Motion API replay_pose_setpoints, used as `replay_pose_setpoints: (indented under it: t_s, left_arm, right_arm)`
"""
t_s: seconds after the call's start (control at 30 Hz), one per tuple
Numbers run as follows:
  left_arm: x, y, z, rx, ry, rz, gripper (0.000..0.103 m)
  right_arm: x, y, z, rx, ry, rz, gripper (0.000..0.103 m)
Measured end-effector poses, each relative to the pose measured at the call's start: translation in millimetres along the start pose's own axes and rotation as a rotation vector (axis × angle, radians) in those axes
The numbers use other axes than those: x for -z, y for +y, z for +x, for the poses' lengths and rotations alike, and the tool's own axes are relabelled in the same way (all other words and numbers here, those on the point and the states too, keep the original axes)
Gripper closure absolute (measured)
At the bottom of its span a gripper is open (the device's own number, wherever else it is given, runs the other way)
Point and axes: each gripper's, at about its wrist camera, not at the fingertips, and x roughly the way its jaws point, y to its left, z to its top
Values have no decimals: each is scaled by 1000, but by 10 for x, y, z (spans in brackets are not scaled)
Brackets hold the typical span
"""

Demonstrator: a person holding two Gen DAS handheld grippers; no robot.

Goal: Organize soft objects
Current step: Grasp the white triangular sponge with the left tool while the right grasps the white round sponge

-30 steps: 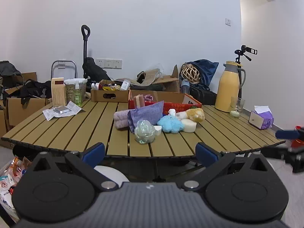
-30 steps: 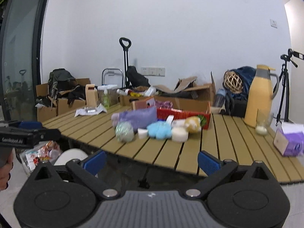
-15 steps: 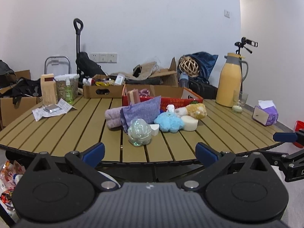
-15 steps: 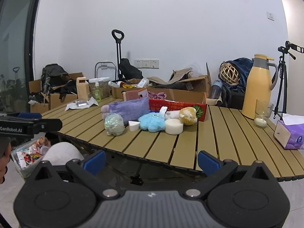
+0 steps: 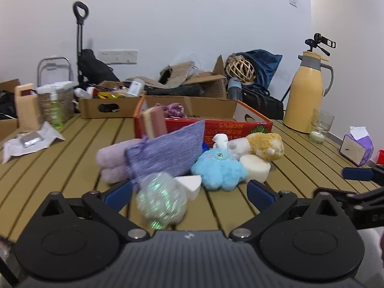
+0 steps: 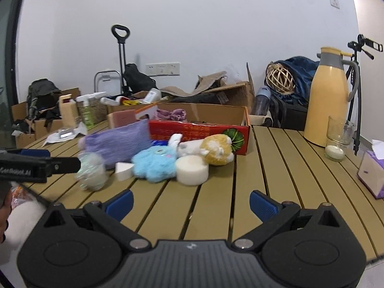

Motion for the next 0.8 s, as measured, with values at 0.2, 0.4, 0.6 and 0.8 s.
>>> replay_pose_setpoints:
  t_s: [0.2,0.4,0.6,0.8]
  left_arm:
    - [-125,-183,407,80,63,4,18]
    - [-99,-295,932,-36,165,103,34]
    - [-126,-108,1145,-51,211,65,65]
    - [-85,-104,1135,-49,205,76,64]
  right_arm:
    - [-183,-179,627,-33,41,35,5]
    - [-307,-292,1198,-100,94,100,16]
    - [-388,-320,1563,-125,125,131,27]
    - [-327,-380,1716,-171,155,188,52]
